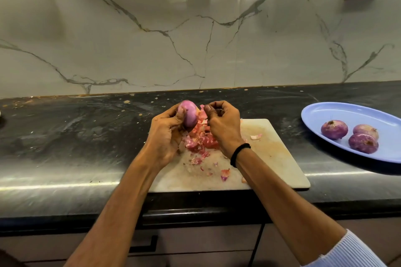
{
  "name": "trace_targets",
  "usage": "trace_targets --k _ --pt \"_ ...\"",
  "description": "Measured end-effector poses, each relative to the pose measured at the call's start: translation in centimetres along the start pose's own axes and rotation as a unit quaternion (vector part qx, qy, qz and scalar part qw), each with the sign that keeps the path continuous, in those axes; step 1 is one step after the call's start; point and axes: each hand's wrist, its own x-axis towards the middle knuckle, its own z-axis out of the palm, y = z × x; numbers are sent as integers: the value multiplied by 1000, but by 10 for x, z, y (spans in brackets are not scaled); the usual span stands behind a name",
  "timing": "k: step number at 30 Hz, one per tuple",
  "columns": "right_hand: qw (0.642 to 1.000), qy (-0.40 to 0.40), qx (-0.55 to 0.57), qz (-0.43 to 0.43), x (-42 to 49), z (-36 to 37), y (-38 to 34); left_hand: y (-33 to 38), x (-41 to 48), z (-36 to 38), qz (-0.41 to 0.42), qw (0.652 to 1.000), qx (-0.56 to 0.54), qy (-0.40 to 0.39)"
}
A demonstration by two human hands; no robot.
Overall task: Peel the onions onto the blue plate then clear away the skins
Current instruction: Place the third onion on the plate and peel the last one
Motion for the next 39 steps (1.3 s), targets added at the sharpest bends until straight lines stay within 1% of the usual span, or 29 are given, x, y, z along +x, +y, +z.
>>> trace_targets --k 2,5,7,9,10,12,16,19,22,26,28,29,31,33,34,36,39 --pt "1000 9 6 -8 0 -4 0 0 2 -3 0 1000 -4 16" --pt "999 -14 15 -27 -3 -5 -4 3 -1 -3 6 1000 20 20" --pt "997 -53 56 -6 -6 -3 -7 4 -3 0 5 1000 24 18" --pt "987 -114 111 30 -9 0 -10 4 -4 2 2 1000 16 21" --pt "982 -140 120 38 -11 1 -11 4 -3 2 1 1000 14 25" --pt "980 -167 108 29 -13 1 -13 3 -2 1 -3 999 6 39" --pt "981 -178 78 -7 -13 0 -13 5 -1 1 -16 996 -51 66" --pt "981 -186 38 -43 -13 0 -12 4 1 1 -10 996 -29 80" --pt "983 -166 -6 -77 -10 1 -8 2 1 1 -6 996 -3 91" --pt "981 -106 -92 -133 -6 0 -2 2 0 3 -8 995 -1 95" --pt "981 -88 -100 -140 -5 -1 -2 2 1 2 -10 995 -12 102" --pt "982 -92 -90 -138 -6 -1 -4 3 2 2 -9 994 -21 104" --pt "981 -131 -69 -127 -10 1 -8 3 2 1 -3 994 -27 105" --pt "973 -164 -103 -129 -13 4 -9 3 1 1 -2 994 -25 106" --pt "967 -158 -134 -147 -13 5 -7 2 1 1 -4 994 -23 105" --pt "960 -103 -164 -202 -13 7 -4 0 2 -1 -4 995 -13 95" --pt "951 0 -156 -269 -11 7 0 -1 3 -1 3 997 5 73"
